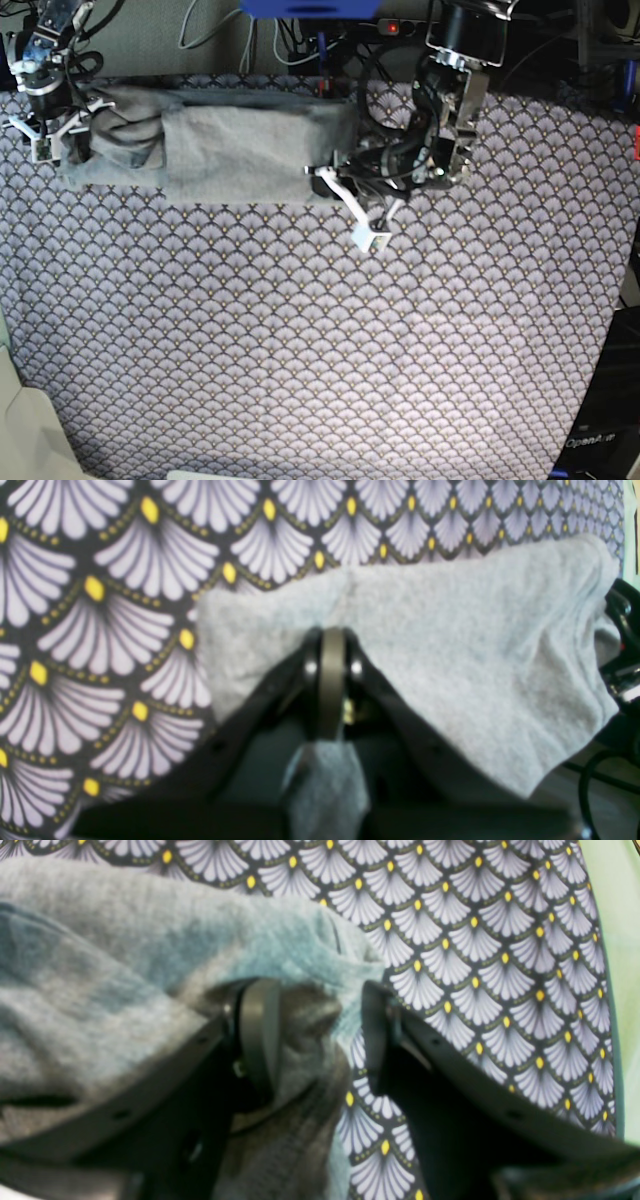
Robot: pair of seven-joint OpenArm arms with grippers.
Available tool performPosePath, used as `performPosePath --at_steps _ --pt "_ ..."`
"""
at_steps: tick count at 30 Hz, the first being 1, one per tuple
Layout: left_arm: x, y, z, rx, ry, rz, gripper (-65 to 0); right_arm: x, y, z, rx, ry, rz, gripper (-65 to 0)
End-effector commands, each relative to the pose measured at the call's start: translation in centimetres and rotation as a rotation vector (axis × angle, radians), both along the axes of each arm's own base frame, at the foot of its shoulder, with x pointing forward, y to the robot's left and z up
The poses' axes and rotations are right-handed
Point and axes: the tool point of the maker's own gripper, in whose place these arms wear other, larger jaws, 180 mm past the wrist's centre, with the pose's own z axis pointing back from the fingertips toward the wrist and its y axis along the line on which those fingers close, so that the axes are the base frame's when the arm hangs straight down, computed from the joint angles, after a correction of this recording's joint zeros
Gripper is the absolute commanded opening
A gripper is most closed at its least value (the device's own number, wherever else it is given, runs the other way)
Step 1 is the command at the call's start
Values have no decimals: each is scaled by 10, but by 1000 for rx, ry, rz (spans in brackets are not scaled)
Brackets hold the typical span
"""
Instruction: Fold the T-shirt properly
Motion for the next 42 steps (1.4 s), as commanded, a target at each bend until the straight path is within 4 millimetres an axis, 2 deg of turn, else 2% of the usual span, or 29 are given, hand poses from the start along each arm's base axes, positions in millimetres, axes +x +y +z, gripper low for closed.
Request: performPosePath --at_steps 1,4,8,14,17,21,24,28,33,38,42 --pt "9 2 8 6 -32 4 -650 14 -5 18 -15 -66 5 -381" --pt "8 3 7 10 -30 2 -650 16 -12 21 -23 -76 -13 -381" --pt "6 15 0 41 -18 1 -650 22 -24 33 -40 -113 -44 -381" --pt "6 36 -4 85 -22 2 -650 30 -58 59 -86 -180 -119 -381" --pt "6 38 -4 90 -22 3 -650 32 -73 71 -111 -203 -142 -381" --pt "5 46 -6 110 -21 -3 -650 34 -89 73 -131 -159 -176 -381" --pt "6 47 -5 107 -22 0 -650 33 -93 68 -110 -111 -207 -381" --pt "9 48 13 51 -51 0 -650 29 -91 61 -35 -77 -236 -379" --pt "24 43 50 -100 -95 11 -650 22 -86 49 48 -10 -273 -377" --pt "35 31 82 -256 -107 14 -650 21 -85 56 72 26 -285 -377" --pt "35 36 80 -258 -93 22 -650 19 -81 67 101 48 -290 -376"
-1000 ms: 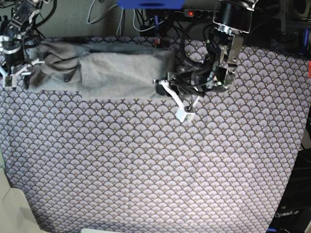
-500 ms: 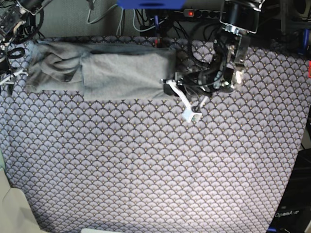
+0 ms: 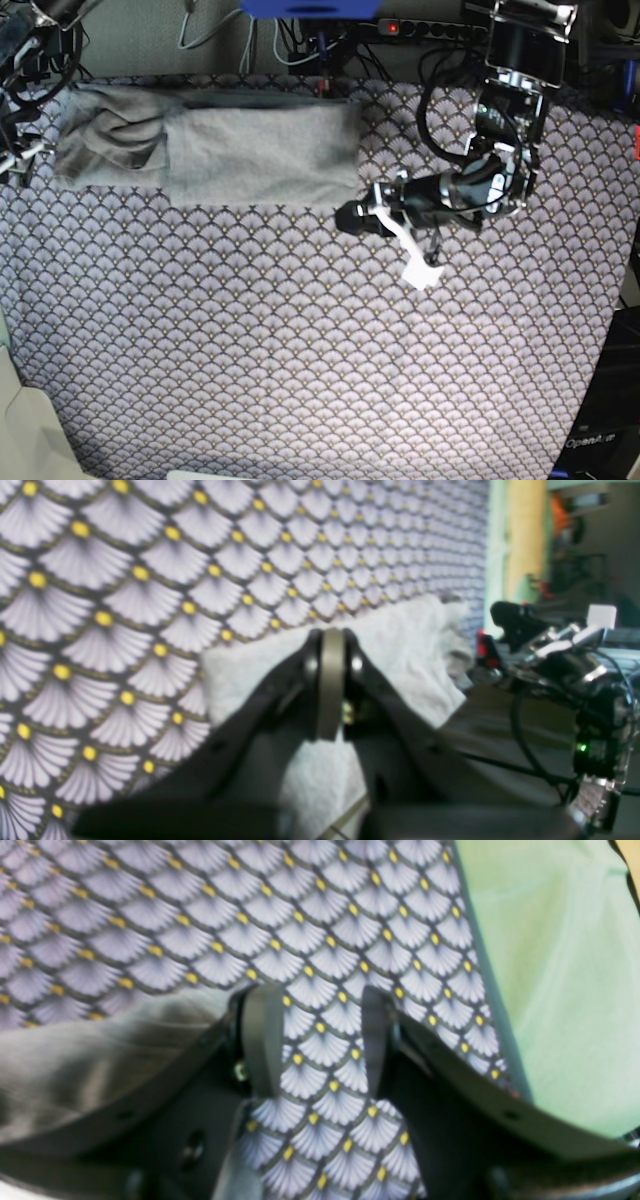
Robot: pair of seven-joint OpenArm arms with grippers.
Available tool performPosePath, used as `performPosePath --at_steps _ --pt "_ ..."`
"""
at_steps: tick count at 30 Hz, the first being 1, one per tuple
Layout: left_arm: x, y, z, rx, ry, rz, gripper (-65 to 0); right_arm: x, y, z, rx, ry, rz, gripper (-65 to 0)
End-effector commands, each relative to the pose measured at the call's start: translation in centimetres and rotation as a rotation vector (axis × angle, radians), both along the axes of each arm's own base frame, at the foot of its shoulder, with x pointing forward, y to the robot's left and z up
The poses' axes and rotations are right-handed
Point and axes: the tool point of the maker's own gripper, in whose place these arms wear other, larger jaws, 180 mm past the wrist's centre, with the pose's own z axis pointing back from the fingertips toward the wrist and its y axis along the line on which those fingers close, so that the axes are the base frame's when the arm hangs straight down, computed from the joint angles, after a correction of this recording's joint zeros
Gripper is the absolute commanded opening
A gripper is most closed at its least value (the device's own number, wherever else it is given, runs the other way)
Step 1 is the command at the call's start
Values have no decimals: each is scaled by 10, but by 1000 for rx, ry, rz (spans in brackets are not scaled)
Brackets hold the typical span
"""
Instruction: Fold the T-shirt properly
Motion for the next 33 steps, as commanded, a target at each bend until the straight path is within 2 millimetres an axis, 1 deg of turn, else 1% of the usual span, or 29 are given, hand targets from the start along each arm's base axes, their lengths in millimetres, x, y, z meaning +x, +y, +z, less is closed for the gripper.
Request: performPosePath --at_steps 1,2,4,6,10,12,14,16,19,21,24,27,30,31,33 --pt "8 5 9 -5 -32 8 -650 3 -10 18 -33 -19 -2 -376" --pt "7 6 8 -3 -28 8 -650 1 -9 20 -26 -3 1 -376" --pt "6 14 4 18 -24 10 -650 -9 -7 19 5 43 9 -376" --pt "0 18 -1 31 -8 9 -650 -13 -2 21 46 54 27 -376" --pt "-4 26 -8 50 7 16 -650 -24 7 16 127 113 62 -375" --pt "-6 29 -16 56 30 19 -650 -31 14 11 175 149 77 -375" --pt "-8 32 -25 61 56 29 -650 -35 19 8 204 174 84 -369" --pt "-10 35 -33 63 82 39 -650 -37 21 6 214 197 86 -333" --pt "-10 37 -36 65 93 42 -650 -42 24 0 225 244 91 -249" --pt "-10 37 -36 65 93 42 -650 -40 31 -3 230 259 116 -223" --pt "-9 37 -35 65 89 42 -650 -36 42 -12 255 278 150 -220" --pt "-9 37 -36 65 90 43 -650 -26 60 -21 347 259 197 -220" --pt "-10 37 -36 65 92 43 -650 -20 68 -31 423 264 229 -222" --pt "-10 37 -36 65 92 43 -650 -15 69 -33 441 258 233 -223" --pt "-10 37 -36 66 93 44 -650 -13 68 -37 467 259 222 -223"
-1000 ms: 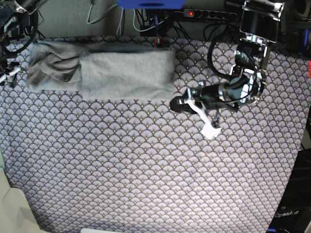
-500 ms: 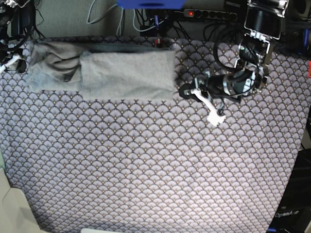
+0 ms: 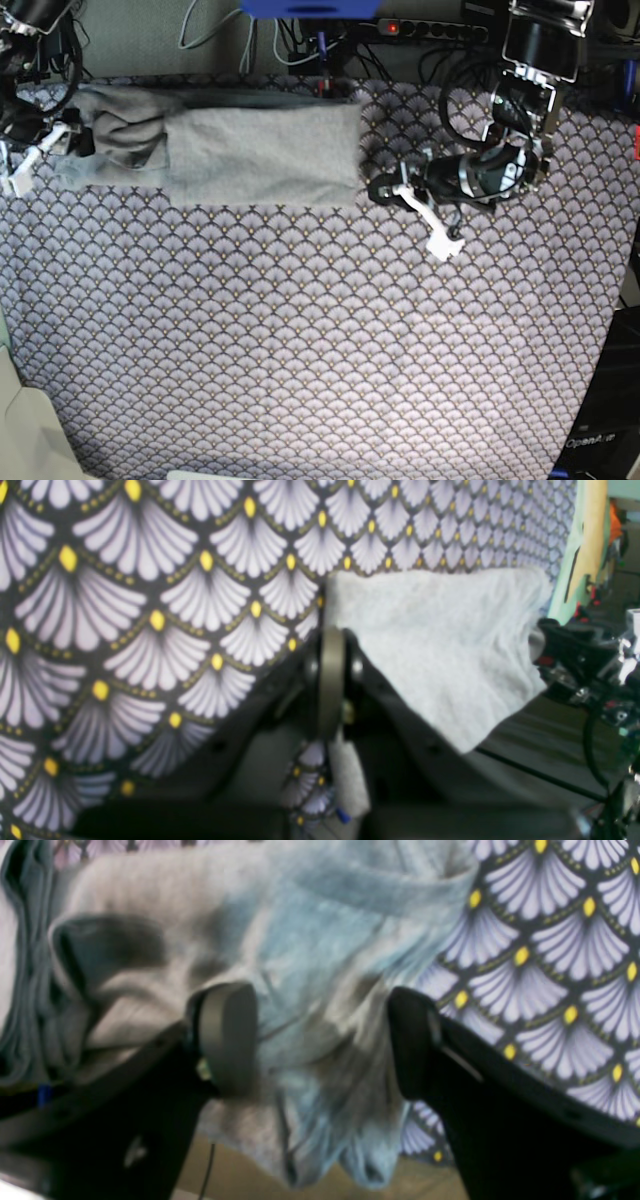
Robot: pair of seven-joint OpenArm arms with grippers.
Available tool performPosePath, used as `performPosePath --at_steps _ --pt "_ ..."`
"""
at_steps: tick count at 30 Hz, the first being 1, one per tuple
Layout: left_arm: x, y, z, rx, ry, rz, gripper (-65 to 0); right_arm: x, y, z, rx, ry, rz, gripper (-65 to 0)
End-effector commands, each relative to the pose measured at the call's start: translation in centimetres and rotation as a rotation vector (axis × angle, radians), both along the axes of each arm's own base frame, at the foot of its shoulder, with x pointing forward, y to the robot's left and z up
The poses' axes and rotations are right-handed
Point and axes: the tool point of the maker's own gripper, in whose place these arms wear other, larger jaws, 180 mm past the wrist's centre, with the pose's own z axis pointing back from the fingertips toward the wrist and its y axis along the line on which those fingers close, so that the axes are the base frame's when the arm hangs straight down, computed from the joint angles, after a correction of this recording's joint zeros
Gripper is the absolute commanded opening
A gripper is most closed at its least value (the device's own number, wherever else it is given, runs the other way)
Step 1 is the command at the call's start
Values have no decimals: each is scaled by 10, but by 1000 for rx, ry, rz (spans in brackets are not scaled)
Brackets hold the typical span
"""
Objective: Fold the T-shirt properly
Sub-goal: 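Hold the shirt end with the right gripper while the left gripper waits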
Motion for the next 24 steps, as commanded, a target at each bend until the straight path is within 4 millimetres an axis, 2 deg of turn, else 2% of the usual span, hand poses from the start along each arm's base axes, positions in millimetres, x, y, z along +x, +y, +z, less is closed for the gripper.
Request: performPosePath --at_steps 1,14,18,24 --pt "10 0 12 -17 -44 2 -650 8 -6 8 2 -33 -7 -223" --pt "11 -4 13 -26 -46 2 -650 7 -22 11 -17 -50 -31 -223" --pt "11 -4 13 -26 -45 3 -650 -1 -17 -2 22 -17 -52 -223" --pt "10 -3 12 -25 -42 5 -650 0 -2 -11 65 -48 -78 -224"
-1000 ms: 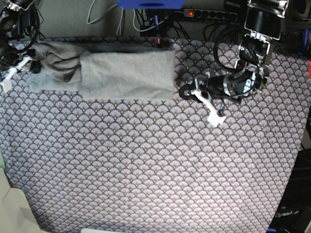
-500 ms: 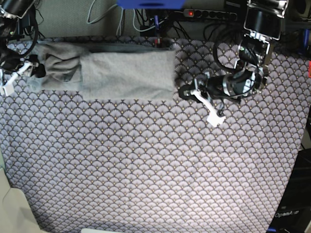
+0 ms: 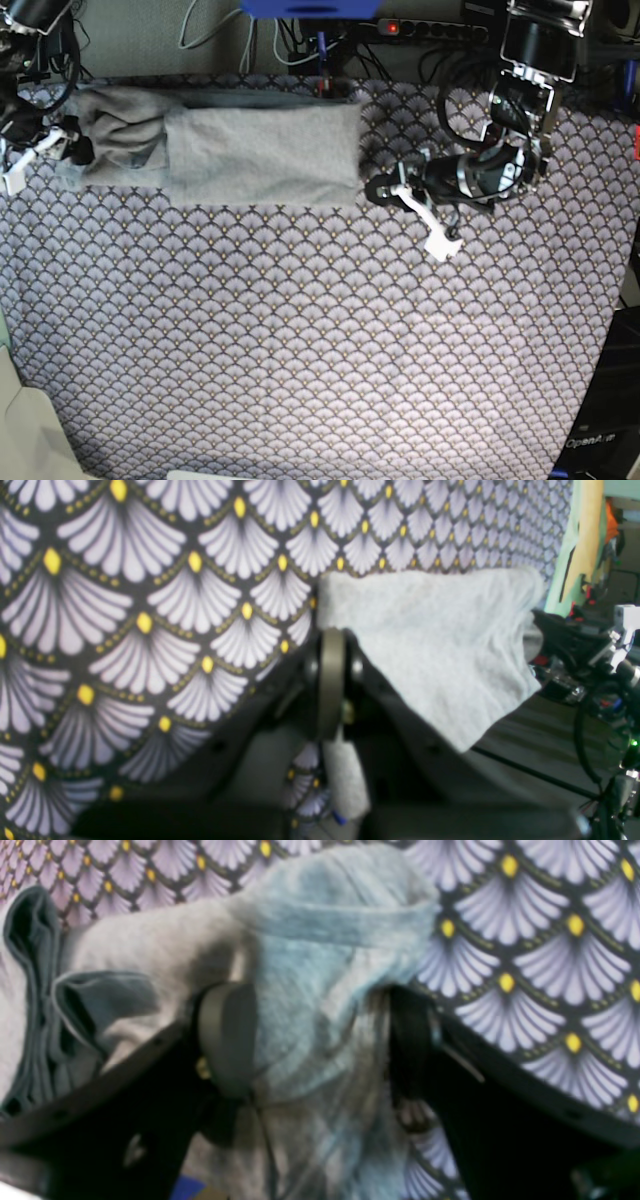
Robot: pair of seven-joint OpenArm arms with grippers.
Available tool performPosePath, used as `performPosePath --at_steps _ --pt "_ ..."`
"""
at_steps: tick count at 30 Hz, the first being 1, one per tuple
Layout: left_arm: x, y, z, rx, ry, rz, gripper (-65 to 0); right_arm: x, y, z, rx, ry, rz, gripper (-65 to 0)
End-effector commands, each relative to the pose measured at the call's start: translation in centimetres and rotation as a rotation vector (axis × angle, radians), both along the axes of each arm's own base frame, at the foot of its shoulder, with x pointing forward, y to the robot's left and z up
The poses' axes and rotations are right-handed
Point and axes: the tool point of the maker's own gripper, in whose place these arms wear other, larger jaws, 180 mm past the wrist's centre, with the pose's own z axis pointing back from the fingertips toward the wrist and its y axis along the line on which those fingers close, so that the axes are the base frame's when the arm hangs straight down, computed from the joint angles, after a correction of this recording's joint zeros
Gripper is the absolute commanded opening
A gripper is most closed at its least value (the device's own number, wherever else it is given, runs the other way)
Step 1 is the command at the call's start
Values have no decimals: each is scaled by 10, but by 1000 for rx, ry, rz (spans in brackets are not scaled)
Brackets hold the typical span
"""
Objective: Fold the T-shirt properly
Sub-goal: 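Hold the shirt end with the right gripper while the left gripper waits, then lift the grasped shirt end and fold it toward the left gripper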
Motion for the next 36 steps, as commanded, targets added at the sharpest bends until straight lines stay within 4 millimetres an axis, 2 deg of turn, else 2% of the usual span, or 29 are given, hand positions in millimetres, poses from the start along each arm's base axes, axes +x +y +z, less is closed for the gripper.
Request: performPosePath --at_steps 1,4,7,16,21,25,29,36 --pt "11 -1 12 -20 -42 4 -650 -7 2 -3 4 29 14 -225" --pt "11 -2 12 -21 -42 4 -650 -7 7 -5 17 28 12 -240" --pt "11 -2 12 -21 -42 4 -650 -8 16 -9 41 27 6 -314" --pt "11 -2 12 -21 -42 4 -650 -9 26 -13 66 28 2 -640" --pt "11 -2 12 -22 -41 5 -650 -8 22 -10 53 20 1 -650" --pt "10 -6 11 -31 -34 9 -650 -4 17 16 -37 -28 51 -650" --pt "9 -3 2 -24 -4 18 -650 7 39 48 -90 -117 120 -650" --pt "8 -3 -1 -24 2 18 -650 14 65 73 -138 -142 195 -650"
